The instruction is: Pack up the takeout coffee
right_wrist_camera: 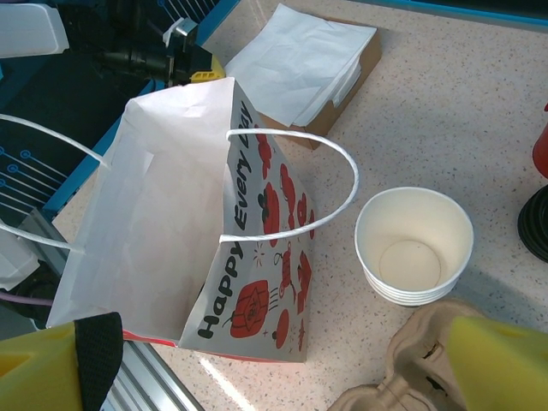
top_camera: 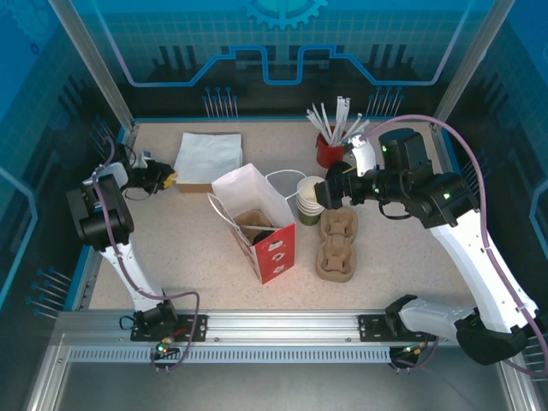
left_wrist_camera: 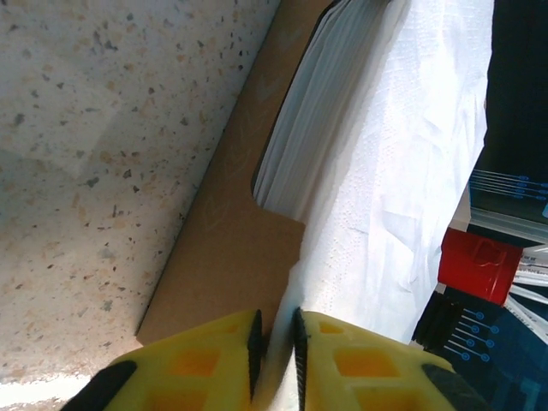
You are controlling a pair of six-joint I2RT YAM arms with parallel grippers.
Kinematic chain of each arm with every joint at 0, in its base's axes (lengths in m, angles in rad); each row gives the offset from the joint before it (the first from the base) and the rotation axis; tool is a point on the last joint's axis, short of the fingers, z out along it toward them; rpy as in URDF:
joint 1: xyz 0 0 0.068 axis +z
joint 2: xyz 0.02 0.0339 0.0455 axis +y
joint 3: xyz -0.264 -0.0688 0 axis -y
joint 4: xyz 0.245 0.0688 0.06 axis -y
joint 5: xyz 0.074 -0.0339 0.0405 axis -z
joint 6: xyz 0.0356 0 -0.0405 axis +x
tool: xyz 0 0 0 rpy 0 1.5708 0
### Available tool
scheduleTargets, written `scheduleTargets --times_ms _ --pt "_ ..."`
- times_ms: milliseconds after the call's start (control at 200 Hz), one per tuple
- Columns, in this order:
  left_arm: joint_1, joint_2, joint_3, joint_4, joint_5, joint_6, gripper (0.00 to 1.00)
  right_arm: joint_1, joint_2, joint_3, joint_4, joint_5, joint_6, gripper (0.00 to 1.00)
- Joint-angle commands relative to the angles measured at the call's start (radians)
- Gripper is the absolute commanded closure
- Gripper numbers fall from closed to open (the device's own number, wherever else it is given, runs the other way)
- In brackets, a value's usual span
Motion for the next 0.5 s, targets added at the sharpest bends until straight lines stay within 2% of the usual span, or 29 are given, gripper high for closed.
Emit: scheduleTargets --times_ms 0,115,495 --pt "-0.004 -0.029 0.034 -0.02 0.015 0.017 0.86 -0.016 -0.002 -0.012 0.015 -0.013 0.001 0.0" --pt "-0.005 -0.047 0.041 -0.041 0.007 0.035 0.95 -0.018 -0.005 -0.016 0.015 -0.009 -0.001 0.0" --pt "-0.03 -0.201 0.072 -0.054 -0.009 0.096 1.0 -0.031 -0.034 -0.04 0.039 0.016 0.004 0.0"
